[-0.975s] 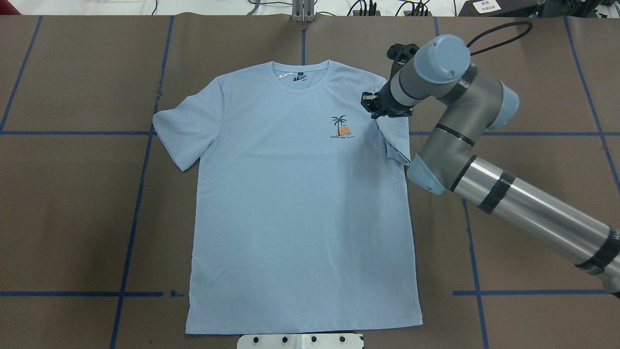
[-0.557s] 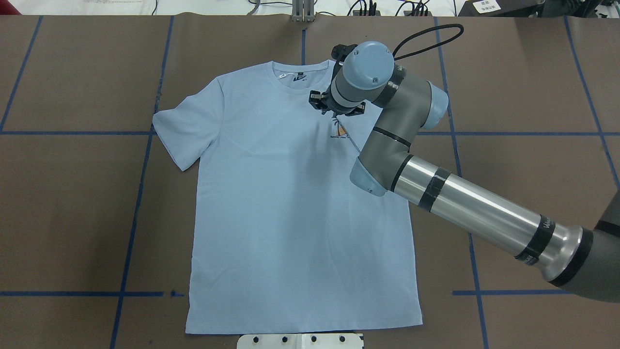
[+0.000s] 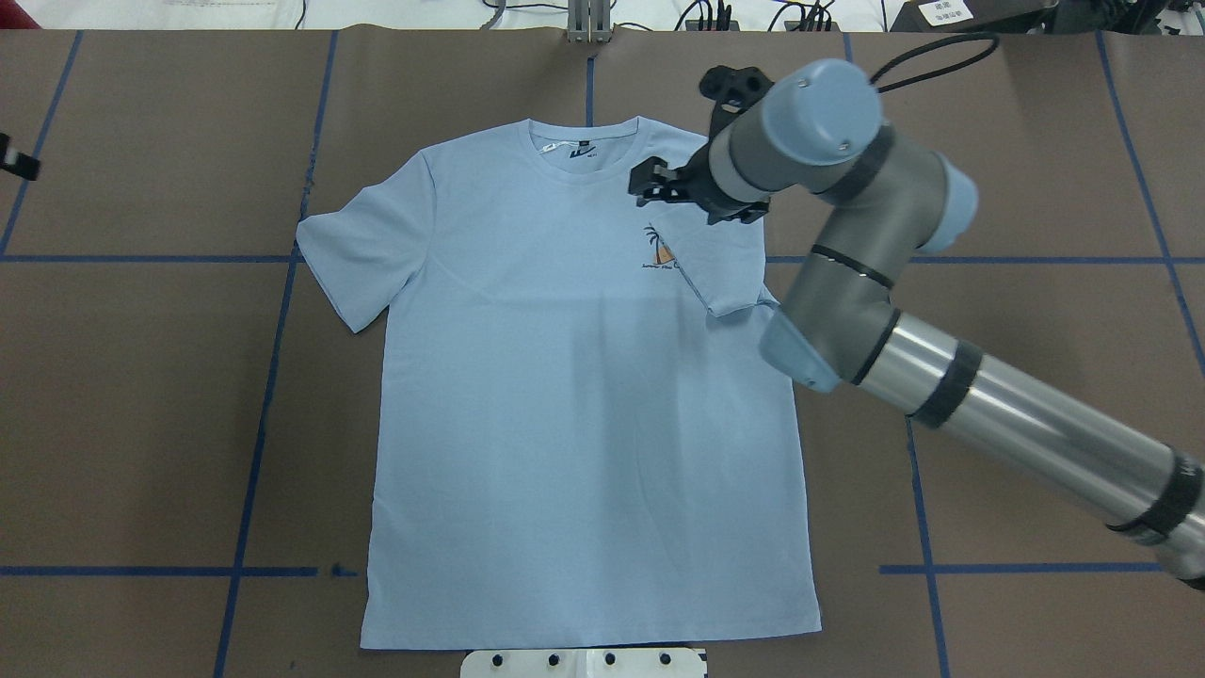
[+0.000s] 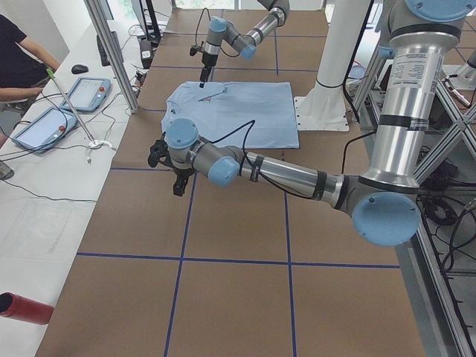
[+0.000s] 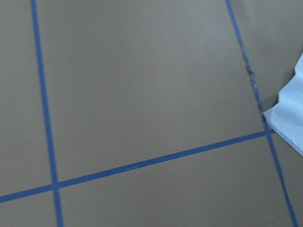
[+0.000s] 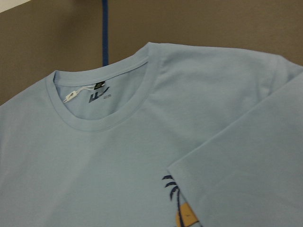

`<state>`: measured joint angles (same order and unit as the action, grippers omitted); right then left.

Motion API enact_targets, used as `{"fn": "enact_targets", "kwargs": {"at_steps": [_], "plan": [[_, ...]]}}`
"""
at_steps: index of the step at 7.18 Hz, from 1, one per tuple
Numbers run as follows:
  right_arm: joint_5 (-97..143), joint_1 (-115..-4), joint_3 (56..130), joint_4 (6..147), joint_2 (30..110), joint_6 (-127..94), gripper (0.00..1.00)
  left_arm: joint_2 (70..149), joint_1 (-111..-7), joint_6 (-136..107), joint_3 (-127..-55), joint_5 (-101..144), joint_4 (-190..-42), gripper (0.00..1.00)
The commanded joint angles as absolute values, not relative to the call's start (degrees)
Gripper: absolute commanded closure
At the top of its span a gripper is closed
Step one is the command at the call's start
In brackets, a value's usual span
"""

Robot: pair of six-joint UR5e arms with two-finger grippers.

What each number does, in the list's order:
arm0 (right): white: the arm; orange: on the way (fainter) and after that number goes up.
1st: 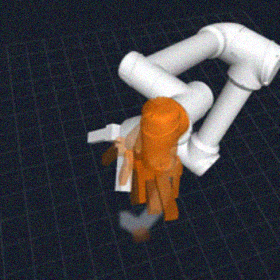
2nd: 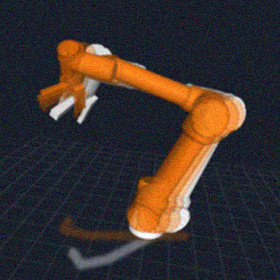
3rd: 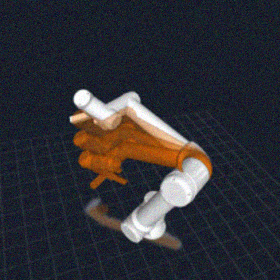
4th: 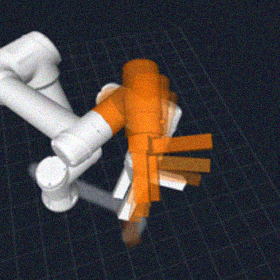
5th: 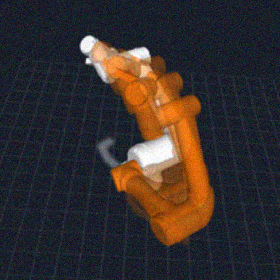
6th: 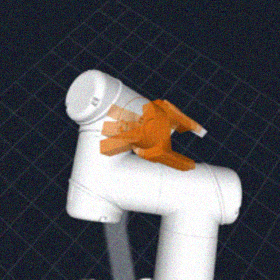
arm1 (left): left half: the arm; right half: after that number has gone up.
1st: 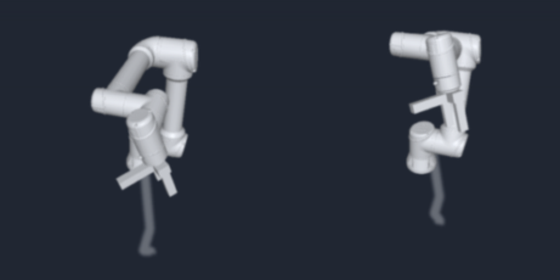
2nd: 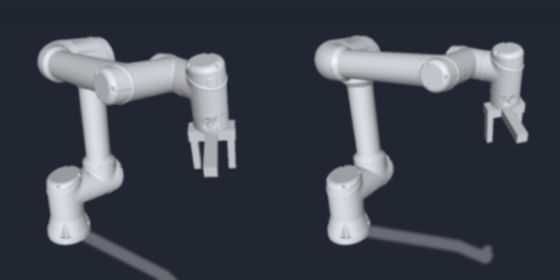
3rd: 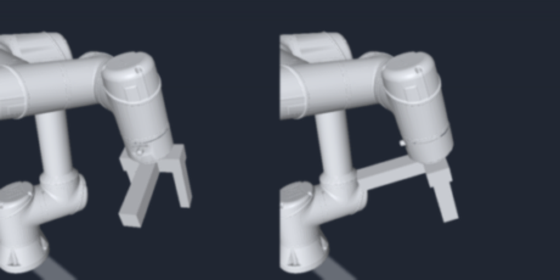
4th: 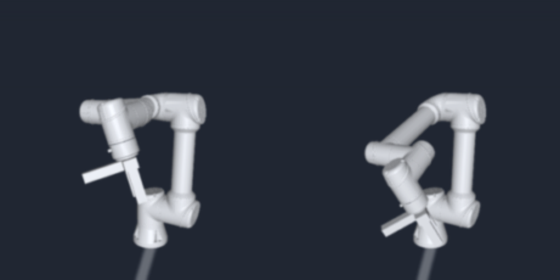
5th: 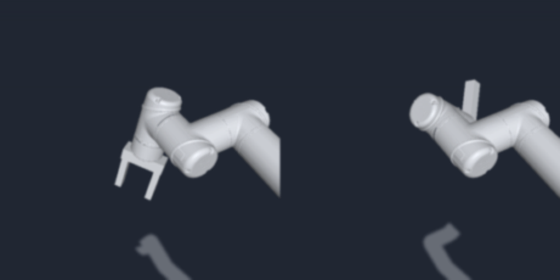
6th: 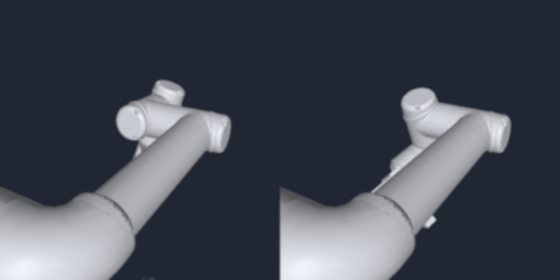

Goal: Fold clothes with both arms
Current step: 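Lift the right gripper away while the left arm moves in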

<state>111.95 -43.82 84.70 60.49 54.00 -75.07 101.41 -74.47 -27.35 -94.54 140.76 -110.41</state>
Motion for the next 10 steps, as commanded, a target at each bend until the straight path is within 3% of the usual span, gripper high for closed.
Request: {"fn": "enact_targets", "kwargs": {"at_steps": [1,4,6,9,10], "plan": [[125.88,-54.09,93.32,60.12,65.0,-74.53,0.0,110.53,-63.94,-39.87,-88.54,132.86,-111.27,0.0],[130.34,-60.2,105.59,60.03,80.28,-70.41,0.0,117.85,-58.39,-49.87,-78.6,131.14,-118.68,0.0],[130.17,-60.38,109.77,60.03,84.37,-70.4,0.0,120.14,-53.99,-55.98,-71.14,120.81,-127.15,0.03],[129.99,-60.21,109.95,60.03,84.82,-70.4,0.0,119.53,-52.82,-56.07,-70.93,119.71,-127.0,0.27],[129.99,-60.21,109.95,60.03,84.73,-70.4,0.0,119.44,-52.74,-55.99,-71.01,119.79,-127.09,0.3]]}}
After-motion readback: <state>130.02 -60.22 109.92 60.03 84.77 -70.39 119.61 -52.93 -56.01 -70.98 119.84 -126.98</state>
